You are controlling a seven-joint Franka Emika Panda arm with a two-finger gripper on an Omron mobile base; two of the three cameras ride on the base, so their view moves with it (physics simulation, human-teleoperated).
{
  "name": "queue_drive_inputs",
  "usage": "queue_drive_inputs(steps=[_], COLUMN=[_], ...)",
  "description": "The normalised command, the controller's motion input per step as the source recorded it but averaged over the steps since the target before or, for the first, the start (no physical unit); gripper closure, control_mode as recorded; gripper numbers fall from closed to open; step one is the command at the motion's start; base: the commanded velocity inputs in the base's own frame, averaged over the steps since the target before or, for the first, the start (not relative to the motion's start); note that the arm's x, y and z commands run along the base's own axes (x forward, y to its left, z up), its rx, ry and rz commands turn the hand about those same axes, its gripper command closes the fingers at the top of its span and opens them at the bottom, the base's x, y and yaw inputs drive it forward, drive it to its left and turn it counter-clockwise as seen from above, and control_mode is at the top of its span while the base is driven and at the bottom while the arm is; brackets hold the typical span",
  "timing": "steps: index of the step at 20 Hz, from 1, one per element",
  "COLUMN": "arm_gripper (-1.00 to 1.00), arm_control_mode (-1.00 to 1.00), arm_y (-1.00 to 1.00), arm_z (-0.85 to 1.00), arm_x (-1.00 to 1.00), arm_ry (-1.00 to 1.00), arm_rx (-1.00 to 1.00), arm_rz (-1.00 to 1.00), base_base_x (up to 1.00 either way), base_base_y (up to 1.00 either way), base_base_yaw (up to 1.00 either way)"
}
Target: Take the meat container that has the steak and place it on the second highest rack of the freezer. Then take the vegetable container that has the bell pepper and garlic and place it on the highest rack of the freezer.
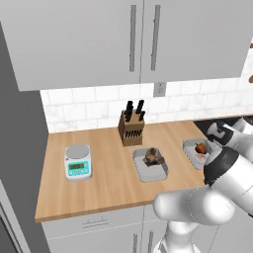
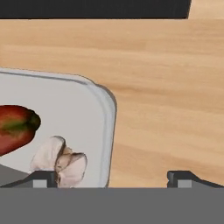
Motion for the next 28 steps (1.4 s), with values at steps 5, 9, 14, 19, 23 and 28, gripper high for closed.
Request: queue_drive_inputs(steps=[5,9,14,19,23,28], arm_gripper=[-1.0,-1.0,1.0,1.0,1.0,1.0], arm_control_mode=[-1.0,-1.0,-1.0,-1.0,-1.0,-1.0], arm_y=[0.06,0.0,0.08,0.22,0.13,0.14], arm_z=[-0.28,-0.25,-0.09,-0.01,0.0,0.2], arm_x=[0.22,0.27,0.21,0.0,-0.08,-0.25], arm_ry=[0.0,0.0,0.0,0.04,-0.15,-0.13], arm_rx=[0.0,0.0,0.0,0.0,-0.03,-0.02], arm_rz=[-0.03,0.0,-0.03,0.0,0.0,0.0], base_base_x=[0.0,0.0,0.0,0.0,0.0,0.0], base_base_y=[0.0,0.0,0.0,0.0,0.0,0.0], base_base_yaw=[0.0,0.0,0.0,0.0,0.0,0.0])
